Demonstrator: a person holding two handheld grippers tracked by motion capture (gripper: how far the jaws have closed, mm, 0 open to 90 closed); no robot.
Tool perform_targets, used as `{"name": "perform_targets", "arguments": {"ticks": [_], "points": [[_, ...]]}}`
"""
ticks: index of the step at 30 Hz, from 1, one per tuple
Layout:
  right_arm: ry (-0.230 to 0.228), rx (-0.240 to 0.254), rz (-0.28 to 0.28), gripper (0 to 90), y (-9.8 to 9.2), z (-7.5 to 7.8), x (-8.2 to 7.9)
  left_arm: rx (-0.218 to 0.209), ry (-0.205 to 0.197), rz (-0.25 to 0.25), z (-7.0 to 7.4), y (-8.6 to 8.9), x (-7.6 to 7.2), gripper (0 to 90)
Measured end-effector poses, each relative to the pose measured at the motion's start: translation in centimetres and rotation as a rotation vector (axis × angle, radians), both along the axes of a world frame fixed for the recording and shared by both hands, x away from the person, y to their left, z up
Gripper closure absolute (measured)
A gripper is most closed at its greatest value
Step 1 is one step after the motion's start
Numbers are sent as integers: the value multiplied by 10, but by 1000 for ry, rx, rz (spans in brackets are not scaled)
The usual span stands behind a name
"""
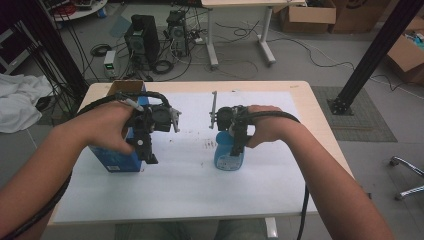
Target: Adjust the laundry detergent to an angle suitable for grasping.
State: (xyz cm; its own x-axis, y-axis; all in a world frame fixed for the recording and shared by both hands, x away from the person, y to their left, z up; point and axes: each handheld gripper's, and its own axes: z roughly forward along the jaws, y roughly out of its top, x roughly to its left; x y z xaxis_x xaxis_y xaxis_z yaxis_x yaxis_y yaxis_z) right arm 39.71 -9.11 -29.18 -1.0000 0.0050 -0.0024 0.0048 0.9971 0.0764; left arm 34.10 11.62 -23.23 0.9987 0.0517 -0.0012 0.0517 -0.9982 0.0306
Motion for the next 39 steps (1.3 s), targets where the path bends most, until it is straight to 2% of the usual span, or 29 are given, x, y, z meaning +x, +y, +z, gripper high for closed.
{"name": "perform_targets", "arguments": {"ticks": [11,13,18,23,29,39], "points": [[-3,3,3,75,0,-4,2,0,-1,6,-1,2,1,2],[-10,1,10,125,0,-5,1,-3,1,7,-1,1,1,3],[-19,3,26,140,2,-4,-1,2,1,9,-2,1,2,3],[-28,-7,19,152,1,-5,0,0,1,9,-2,0,2,3],[-38,-13,37,223,3,-5,-2,3,1,13,-4,1,3,3],[-39,-11,42,278,4,-5,0,6,4,16,-6,2,5,3]]}}
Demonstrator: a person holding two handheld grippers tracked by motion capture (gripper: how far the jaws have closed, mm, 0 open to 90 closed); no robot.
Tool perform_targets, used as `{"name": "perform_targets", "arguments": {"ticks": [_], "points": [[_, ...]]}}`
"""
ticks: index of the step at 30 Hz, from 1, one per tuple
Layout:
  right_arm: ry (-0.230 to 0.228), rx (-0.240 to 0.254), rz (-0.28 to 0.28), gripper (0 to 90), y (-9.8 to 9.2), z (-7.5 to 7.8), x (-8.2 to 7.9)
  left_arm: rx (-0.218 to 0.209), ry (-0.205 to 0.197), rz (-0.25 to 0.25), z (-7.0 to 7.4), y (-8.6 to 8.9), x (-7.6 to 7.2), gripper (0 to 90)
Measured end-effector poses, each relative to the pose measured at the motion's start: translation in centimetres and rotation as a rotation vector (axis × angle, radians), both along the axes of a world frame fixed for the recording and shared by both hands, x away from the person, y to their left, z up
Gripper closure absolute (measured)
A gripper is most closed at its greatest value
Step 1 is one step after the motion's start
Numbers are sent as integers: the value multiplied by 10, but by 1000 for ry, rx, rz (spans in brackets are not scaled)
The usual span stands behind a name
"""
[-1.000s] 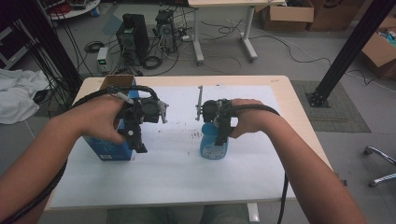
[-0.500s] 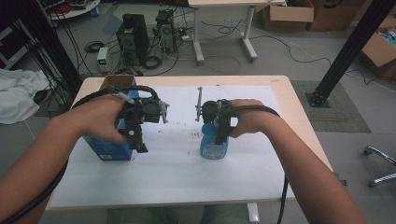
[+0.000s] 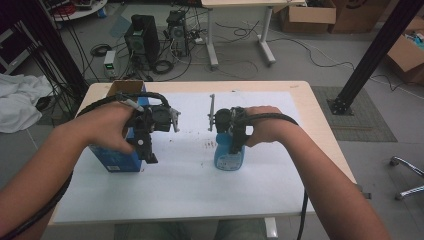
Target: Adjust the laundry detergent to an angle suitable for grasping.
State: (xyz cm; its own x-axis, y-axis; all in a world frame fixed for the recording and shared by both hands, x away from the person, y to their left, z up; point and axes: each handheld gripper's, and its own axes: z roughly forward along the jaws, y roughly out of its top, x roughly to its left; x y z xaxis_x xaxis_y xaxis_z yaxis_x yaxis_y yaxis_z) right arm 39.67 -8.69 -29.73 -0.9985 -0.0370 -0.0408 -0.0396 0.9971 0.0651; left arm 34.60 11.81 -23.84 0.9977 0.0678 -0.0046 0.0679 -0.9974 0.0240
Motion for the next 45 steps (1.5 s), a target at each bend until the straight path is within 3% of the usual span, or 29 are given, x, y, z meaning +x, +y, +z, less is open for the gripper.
{"name": "perform_targets", "arguments": {"ticks": [13,17,30,40,45], "points": [[-2,3,0,311,0,0,-1,-1,1,-4,-2,0,1,3],[2,7,6,367,0,0,-1,2,-2,-5,-2,-2,1,3],[-2,11,15,382,-1,0,-2,4,-3,-12,-1,-4,1,3],[35,25,-70,383,-7,6,-2,5,-7,-16,0,-5,-1,3],[38,28,-159,383,-12,14,1,-4,-8,-16,-1,-7,-3,3]]}}
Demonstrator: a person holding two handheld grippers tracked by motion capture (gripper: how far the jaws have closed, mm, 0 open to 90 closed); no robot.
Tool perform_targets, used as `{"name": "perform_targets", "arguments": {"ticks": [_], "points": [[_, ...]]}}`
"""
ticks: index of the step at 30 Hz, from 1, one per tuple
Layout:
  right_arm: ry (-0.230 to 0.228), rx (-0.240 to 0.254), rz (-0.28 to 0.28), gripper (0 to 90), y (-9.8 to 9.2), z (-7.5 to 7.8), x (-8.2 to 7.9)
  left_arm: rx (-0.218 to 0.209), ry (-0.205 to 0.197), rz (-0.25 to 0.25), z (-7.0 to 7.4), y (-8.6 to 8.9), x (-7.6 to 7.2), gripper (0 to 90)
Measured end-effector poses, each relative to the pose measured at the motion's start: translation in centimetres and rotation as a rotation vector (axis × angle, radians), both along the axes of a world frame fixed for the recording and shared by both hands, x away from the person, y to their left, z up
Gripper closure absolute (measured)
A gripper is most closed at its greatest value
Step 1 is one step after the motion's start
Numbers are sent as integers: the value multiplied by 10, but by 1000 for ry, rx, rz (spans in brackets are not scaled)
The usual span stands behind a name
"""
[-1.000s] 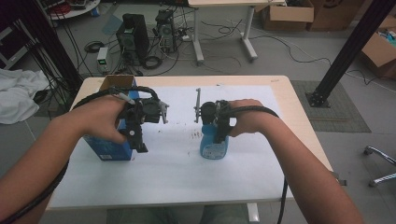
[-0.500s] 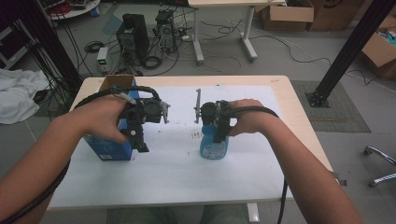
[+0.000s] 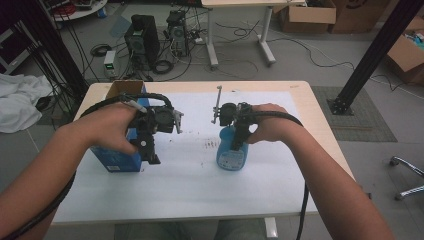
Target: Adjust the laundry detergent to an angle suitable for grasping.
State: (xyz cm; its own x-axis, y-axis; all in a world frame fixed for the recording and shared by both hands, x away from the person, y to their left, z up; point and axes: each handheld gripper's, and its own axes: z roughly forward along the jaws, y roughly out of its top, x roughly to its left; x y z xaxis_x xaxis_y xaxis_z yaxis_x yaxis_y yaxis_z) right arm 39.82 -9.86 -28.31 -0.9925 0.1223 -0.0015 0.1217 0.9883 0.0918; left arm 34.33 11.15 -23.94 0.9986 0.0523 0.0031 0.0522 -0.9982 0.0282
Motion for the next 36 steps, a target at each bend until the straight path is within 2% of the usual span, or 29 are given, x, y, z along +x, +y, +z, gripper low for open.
{"name": "perform_targets", "arguments": {"ticks": [1,2,4,5,7,9,10,13,15,21,23,26,32,36], "points": [[0,0,0,383,0,0,0,0,-1,-2,0,-1,0,3],[-3,-9,-41,383,-1,0,3,3,-2,-5,0,-1,-1,3],[-3,-16,-56,383,-1,0,4,5,-3,-10,1,-2,-1,3],[4,-29,-102,383,-2,-1,8,4,-2,-8,1,-2,-2,3],[9,-32,-142,383,-3,-1,10,3,-4,-12,0,-3,-3,3],[6,-25,-186,383,-4,-1,13,1,-4,-7,1,-3,-4,3],[6,-25,-186,383,-4,-1,13,4,-2,-8,1,-3,-4,3],[-3,0,-267,383,-7,-2,18,6,-3,-9,0,-3,-5,3],[-5,-7,-302,383,-7,-2,21,5,-5,-11,0,-4,-6,3],[-4,-18,-363,383,-5,-7,25,4,-3,-13,-1,-4,-6,3],[2,0,-424,384,-6,-8,28,3,1,-13,-2,-4,-6,3],[16,13,-455,384,-7,-9,31,3,-3,-16,-3,-4,-6,3],[-8,-9,-455,384,-5,-13,33,2,-2,-12,-3,-3,-5,3],[-8,-10,-454,384,-5,-13,34,0,-2,-13,-4,-2,-5,3]]}}
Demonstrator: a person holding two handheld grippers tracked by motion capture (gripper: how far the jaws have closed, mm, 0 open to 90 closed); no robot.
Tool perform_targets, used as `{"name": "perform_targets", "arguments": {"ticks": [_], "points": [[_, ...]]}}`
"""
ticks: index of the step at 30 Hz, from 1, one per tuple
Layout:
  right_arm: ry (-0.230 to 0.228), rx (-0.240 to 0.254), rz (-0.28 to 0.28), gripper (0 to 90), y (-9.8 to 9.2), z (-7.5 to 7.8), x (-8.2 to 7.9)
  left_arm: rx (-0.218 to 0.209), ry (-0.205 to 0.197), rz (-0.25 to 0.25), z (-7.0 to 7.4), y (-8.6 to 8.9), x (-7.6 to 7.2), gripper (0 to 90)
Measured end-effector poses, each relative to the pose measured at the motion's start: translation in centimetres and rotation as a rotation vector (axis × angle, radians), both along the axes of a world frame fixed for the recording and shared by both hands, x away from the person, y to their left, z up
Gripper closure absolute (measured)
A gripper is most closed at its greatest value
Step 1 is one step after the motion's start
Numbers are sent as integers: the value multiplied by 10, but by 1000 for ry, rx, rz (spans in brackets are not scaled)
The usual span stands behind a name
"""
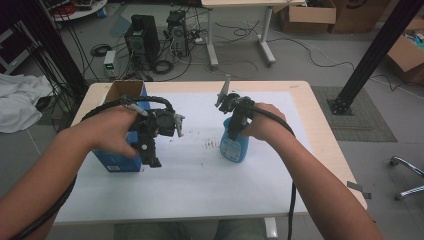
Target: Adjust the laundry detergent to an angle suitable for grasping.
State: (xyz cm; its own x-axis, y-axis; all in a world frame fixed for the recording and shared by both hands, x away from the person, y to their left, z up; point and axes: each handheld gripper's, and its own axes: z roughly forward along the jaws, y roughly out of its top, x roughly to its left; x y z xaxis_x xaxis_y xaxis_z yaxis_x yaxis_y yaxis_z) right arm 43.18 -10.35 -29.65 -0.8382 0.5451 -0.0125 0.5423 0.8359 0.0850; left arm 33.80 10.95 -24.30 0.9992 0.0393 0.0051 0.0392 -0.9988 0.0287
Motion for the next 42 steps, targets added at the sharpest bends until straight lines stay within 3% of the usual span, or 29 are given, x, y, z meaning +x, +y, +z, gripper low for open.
{"name": "perform_targets", "arguments": {"ticks": [15,26,42], "points": [[-13,-26,16,376,5,0,-4,2,-2,2,0,0,-2,3],[-1,-12,13,363,3,1,-3,0,0,6,-2,3,-2,3],[-23,12,-12,247,-3,7,-1,1,2,6,-3,1,-1,3]]}}
